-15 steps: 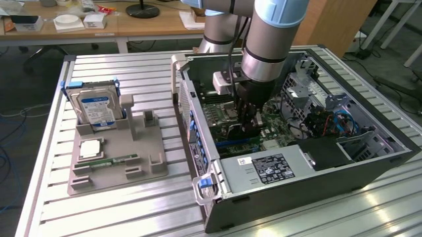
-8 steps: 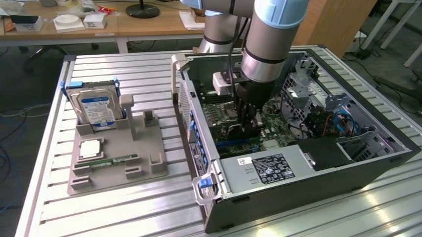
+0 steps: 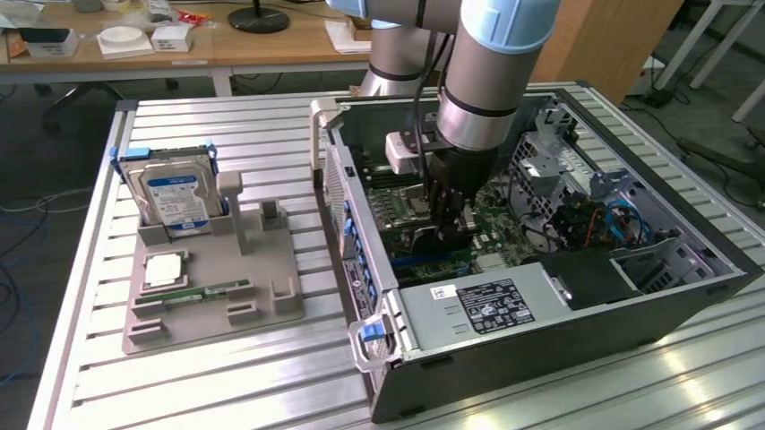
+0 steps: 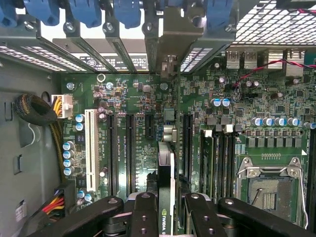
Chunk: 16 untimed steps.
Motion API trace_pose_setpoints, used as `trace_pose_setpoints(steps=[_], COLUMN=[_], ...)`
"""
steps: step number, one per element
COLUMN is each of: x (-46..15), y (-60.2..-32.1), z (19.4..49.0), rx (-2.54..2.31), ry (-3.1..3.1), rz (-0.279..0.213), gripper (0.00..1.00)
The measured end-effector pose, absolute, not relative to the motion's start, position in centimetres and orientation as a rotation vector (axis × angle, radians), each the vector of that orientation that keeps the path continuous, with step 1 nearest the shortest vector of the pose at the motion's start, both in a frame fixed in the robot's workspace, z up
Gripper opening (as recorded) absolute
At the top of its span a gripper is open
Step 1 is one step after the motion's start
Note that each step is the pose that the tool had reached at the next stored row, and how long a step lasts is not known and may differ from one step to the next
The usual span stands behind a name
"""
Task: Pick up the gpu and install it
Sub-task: 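Insert the gpu into the slot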
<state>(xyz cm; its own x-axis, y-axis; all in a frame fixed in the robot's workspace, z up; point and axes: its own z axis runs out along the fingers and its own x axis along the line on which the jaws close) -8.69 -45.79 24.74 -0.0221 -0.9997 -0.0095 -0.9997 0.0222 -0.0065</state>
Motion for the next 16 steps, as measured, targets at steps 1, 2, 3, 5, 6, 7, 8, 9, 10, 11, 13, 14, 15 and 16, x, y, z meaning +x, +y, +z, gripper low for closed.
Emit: trace_pose_setpoints(steps=[1,2,3,5,6,7,8,9,10,11,13,14,15,16], x=[-8.69,-8.69,-8.69,-8.69,-8.69,-8.69,-8.69,-8.69,-8.69,-8.71,-8.72,-8.72,-8.73,-8.73], y=[-45.79,-45.79,-45.79,-45.79,-45.79,-45.79,-45.79,-45.79,-45.78,-45.79,-45.79,-45.79,-45.79,-45.79], z=[24.74,24.74,24.74,24.74,24.74,24.74,24.74,24.71,24.62,24.49,24.39,24.39,24.38,24.38], rx=[-2.189,-2.189,-2.189,-2.189,-2.189,-2.189,-2.189,-2.189,-2.189,-2.189,-2.189,-2.189,-2.189,-2.189], ry=[2.238,2.238,2.238,2.238,2.238,2.238,2.238,2.238,2.238,2.238,2.238,2.238,2.238,2.238], rz=[0.003,0.003,0.003,0.003,0.003,0.003,0.003,0.003,0.003,0.003,0.003,0.003,0.003,0.003], gripper=[0.26,0.26,0.26,0.26,0.26,0.26,0.26,0.26,0.26,0.26,0.26,0.26,0.26,0.26])
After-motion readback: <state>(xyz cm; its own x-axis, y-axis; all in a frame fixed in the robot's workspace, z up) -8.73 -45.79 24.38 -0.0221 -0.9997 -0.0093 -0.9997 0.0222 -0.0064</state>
